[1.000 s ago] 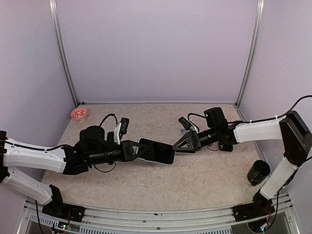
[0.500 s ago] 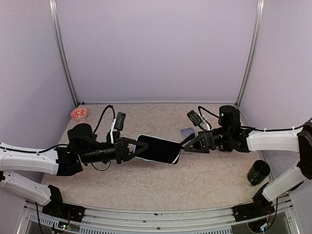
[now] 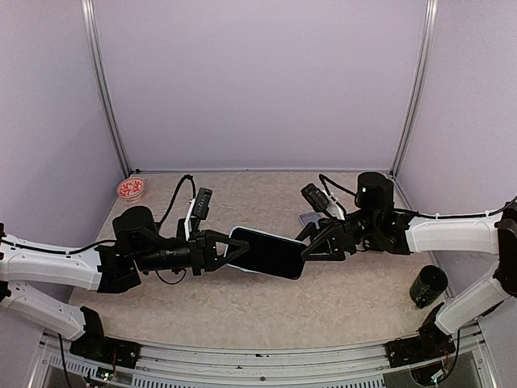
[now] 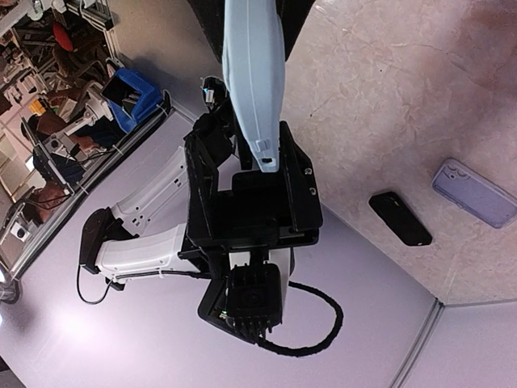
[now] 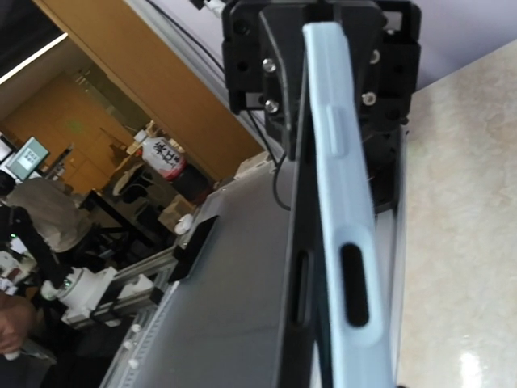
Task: Put the phone into the phone case
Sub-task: Press the corner of the phone case at the bottom right corner of the phone case.
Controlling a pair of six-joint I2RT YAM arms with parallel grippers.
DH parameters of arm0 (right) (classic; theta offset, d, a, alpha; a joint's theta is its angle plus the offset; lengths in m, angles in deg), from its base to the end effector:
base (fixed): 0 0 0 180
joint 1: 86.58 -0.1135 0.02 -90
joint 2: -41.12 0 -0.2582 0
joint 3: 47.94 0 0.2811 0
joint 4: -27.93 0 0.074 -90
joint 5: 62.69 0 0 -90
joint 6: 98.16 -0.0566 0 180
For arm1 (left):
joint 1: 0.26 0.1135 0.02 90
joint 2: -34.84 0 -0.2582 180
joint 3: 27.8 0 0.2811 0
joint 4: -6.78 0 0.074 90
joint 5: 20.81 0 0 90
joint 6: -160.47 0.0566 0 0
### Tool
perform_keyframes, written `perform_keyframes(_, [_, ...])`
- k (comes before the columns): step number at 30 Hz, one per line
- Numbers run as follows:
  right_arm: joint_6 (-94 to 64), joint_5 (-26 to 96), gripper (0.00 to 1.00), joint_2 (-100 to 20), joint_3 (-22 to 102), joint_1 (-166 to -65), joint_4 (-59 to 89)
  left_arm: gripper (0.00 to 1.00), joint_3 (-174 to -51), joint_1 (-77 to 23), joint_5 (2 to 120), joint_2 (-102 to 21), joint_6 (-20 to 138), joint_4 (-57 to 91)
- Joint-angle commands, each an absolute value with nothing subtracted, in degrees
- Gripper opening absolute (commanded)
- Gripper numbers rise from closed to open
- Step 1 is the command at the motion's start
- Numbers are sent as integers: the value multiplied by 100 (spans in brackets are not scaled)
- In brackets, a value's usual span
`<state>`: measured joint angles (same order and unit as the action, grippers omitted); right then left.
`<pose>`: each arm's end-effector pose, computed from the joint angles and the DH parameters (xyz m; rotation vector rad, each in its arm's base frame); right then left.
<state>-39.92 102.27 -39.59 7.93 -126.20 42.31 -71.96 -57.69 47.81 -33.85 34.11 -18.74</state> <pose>0.2121 0.2466 0.2341 -1.2431 1.6815 1.9537 0.1487 -0.2712 0.2395 0.6525 1.6644 -1.5306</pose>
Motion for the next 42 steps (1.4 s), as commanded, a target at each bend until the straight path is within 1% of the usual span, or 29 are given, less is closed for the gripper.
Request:
perform_keyframes(1, [-3838, 10455, 59, -3875, 843, -12778, 4305, 0, -7185, -5781, 4876, -3281, 3447, -2449])
perform_keyframes(5, [-3797, 10457, 52, -3853, 822, -12822, 4263, 0, -7143, -5757, 4974, -3240, 3427, -2458])
perform_keyframes(6, [-3795, 10461, 48, -3851, 828, -12827, 4260, 0, -7142, -5750, 4995, -3253, 3418, -2458])
perform_keyframes(10, [-3780, 10500, 17, -3830, 856, -12839, 4234, 0, -7142, -5711, 5071, -3307, 3383, -2415])
perform_keyframes(12, [-3762, 10516, 6, -3801, 859, -12836, 4206, 0, -7142, -5679, 5103, -3306, 3365, -2390])
perform_keyframes(14, [-3728, 10525, 1, -3774, 872, -12840, 4165, 0, -7142, -5651, 5120, -3295, 3376, -2367])
perform_keyframes(20, [-3461, 10427, 0, -3729, 1024, -12841, 3717, 0, -7187, -5599, 5335, -3257, 3406, -2039])
perform_keyframes(23, [-3134, 10111, 0, -3717, 1190, -12839, 3038, 17, -7318, -5594, 5756, -3320, 3466, -1535])
perform_keyframes(25, [-2813, 9862, 0, -3751, 1376, -12840, 2512, 19, -7377, -5586, 5916, -3397, 3478, -1300])
perform_keyframes(27, [-2696, 9529, 0, -3784, 1468, -12839, 2230, 25, -7350, -5583, 5903, -3445, 3448, -1299])
perform_keyframes(28, [-2655, 9432, 0, -3800, 1500, -12841, 2131, 26, -7334, -5587, 5874, -3474, 3434, -1331])
perform_keyframes(31, [-2608, 9328, 0, -3869, 1551, -12838, 2013, 29, -7315, -5587, 5801, -3516, 3404, -1376])
perform_keyframes(35, [-2588, 9183, 0, -3936, 1629, -12837, 1904, 36, -7405, -5592, 5620, -3665, 3417, -1367])
perform_keyframes(37, [-2536, 9115, 0, -3927, 1648, -12835, 1845, 38, -7473, -5595, 5493, -3761, 3435, -1359])
perform_keyframes(42, [-2551, 9074, 0, -3972, 1664, -12749, 1869, 37, -7477, -5591, 5021, -3945, 3439, -1672])
